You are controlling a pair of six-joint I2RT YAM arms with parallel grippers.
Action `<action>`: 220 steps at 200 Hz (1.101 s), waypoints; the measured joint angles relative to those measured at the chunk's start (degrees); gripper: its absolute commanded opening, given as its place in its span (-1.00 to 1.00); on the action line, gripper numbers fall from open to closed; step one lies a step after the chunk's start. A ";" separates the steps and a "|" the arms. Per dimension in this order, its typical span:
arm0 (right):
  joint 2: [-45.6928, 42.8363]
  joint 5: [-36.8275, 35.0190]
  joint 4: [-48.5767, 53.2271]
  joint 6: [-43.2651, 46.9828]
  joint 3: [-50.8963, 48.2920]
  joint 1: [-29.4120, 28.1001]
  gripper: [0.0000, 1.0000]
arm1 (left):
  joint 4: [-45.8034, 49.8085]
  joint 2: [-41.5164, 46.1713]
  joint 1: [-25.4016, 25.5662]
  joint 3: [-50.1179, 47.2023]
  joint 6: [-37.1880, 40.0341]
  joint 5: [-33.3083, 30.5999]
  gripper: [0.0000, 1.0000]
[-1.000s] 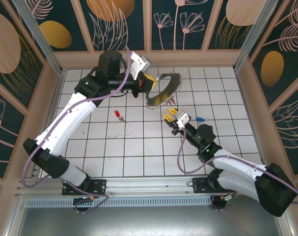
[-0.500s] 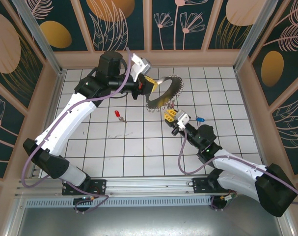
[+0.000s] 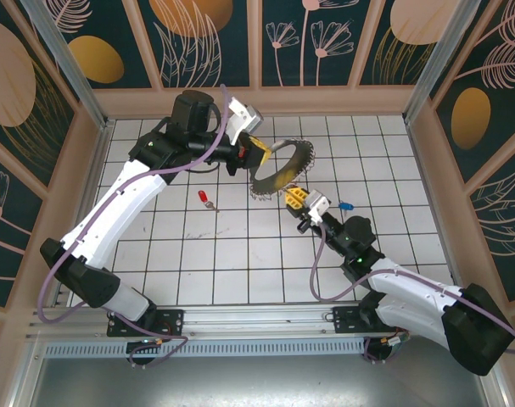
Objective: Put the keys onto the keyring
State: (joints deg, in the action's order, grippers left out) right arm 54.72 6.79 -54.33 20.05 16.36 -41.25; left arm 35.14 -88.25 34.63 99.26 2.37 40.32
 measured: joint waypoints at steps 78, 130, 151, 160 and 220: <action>2.32 -0.15 -0.31 0.00 -4.04 0.02 -0.71 | 11.13 -6.12 0.00 10.56 3.34 -2.19 -1.00; 1.36 2.14 -0.37 -0.92 -4.76 0.00 -0.75 | 18.58 -9.99 0.00 16.44 5.51 -4.24 -1.00; 1.90 4.04 -1.07 -1.16 -4.76 0.02 -0.75 | 19.52 -10.95 0.07 17.99 5.68 -4.44 -1.00; 2.67 4.72 -1.77 -1.33 -4.74 0.02 -0.75 | 19.65 -11.28 0.13 18.27 5.77 -4.44 -1.00; 9.62 6.80 -6.29 -2.47 -2.54 0.00 -0.71 | 20.59 -12.74 0.76 18.62 5.77 -4.42 -1.00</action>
State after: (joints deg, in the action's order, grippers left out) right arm 64.34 13.58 -60.62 17.58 13.82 -41.25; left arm 55.72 -100.99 35.40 117.89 8.14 35.90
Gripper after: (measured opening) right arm 0.138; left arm 0.059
